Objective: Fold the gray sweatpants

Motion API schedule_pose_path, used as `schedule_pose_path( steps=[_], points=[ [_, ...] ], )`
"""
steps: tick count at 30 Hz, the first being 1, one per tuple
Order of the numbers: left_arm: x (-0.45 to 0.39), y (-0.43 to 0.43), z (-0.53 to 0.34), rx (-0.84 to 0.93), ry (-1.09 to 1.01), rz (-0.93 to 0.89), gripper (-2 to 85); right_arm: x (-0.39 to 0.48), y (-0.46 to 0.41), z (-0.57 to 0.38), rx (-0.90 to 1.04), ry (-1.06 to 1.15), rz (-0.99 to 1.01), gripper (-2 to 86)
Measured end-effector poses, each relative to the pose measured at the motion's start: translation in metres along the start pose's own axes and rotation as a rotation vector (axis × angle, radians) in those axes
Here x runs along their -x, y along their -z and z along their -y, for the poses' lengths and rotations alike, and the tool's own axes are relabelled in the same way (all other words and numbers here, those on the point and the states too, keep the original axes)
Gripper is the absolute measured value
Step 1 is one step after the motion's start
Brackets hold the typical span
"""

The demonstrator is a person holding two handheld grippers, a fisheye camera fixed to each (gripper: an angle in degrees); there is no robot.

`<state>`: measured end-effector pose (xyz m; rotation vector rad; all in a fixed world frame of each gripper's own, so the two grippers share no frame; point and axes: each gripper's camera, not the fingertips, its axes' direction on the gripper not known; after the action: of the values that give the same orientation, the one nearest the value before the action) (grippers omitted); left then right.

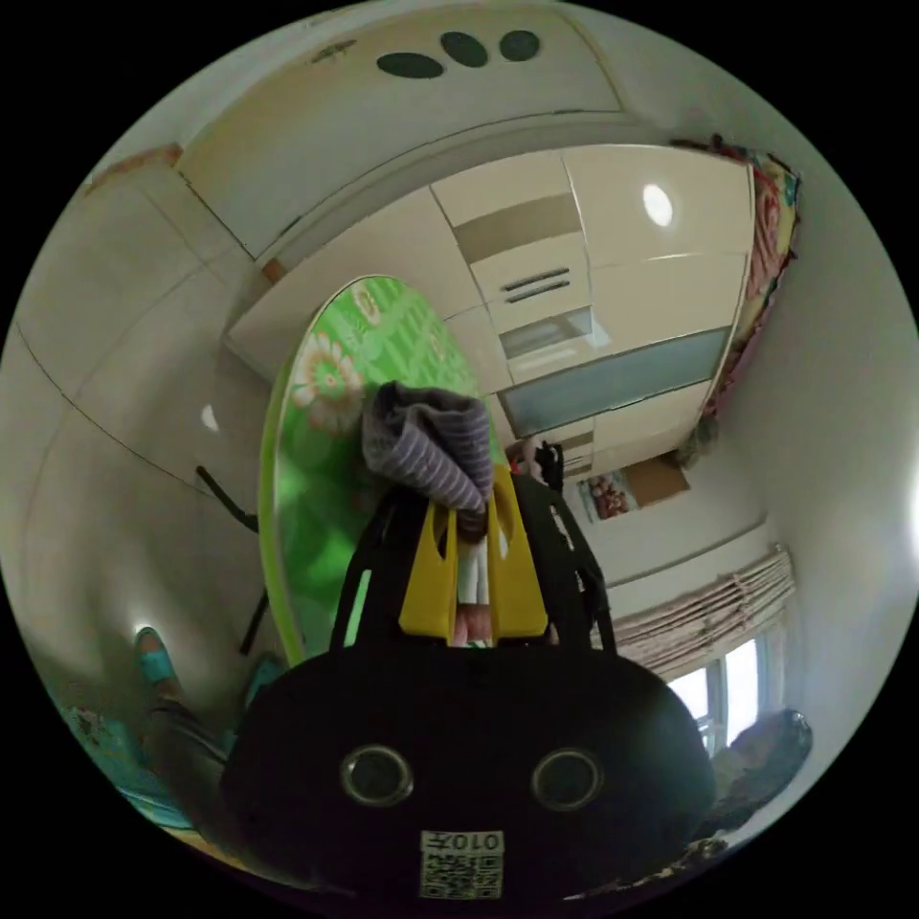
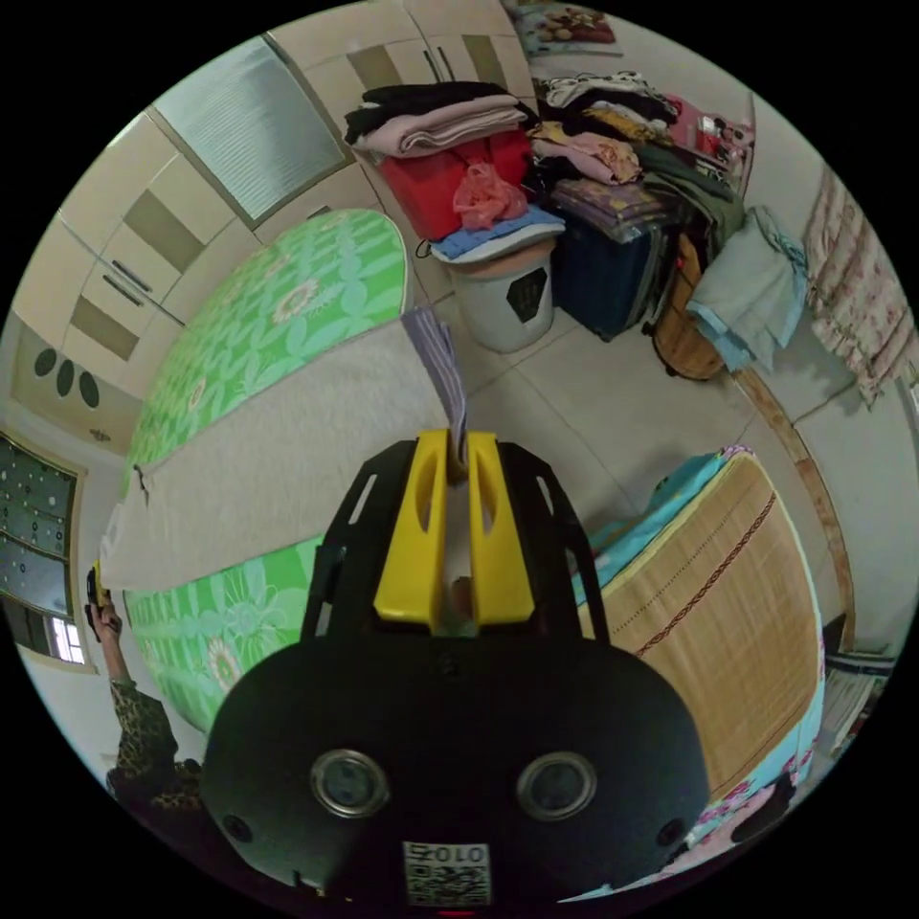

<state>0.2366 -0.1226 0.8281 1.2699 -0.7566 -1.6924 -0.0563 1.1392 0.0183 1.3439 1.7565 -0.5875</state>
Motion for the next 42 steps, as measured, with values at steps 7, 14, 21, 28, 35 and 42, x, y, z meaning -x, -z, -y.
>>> schedule_pose_path(
  steps=[7,14,21,28,35,42],
  points=[
    [0.033,0.015,-0.007,0.048,-0.100,-0.156,9.3,-0.018,-0.016,-0.069,-0.088,-0.067,0.059,4.2],
    [0.073,0.025,-0.043,0.012,-0.060,-0.185,9.1,0.038,-0.049,-0.153,-0.218,0.037,0.445,2.9],
    [0.042,0.022,-0.063,0.037,-0.230,-0.140,9.1,0.251,-0.168,-0.175,0.128,0.428,0.759,3.6],
    [-0.006,0.019,-0.066,0.067,-0.457,-0.011,9.3,0.524,-0.305,-0.163,0.469,0.930,0.782,14.4],
    [0.022,0.016,-0.075,0.114,-0.290,-0.032,9.0,0.770,-0.432,-0.235,0.752,1.256,0.745,13.6],
    [0.062,0.013,-0.082,0.100,-0.059,-0.151,8.7,0.881,-0.494,-0.348,0.773,1.532,0.448,13.1]
  ],
)
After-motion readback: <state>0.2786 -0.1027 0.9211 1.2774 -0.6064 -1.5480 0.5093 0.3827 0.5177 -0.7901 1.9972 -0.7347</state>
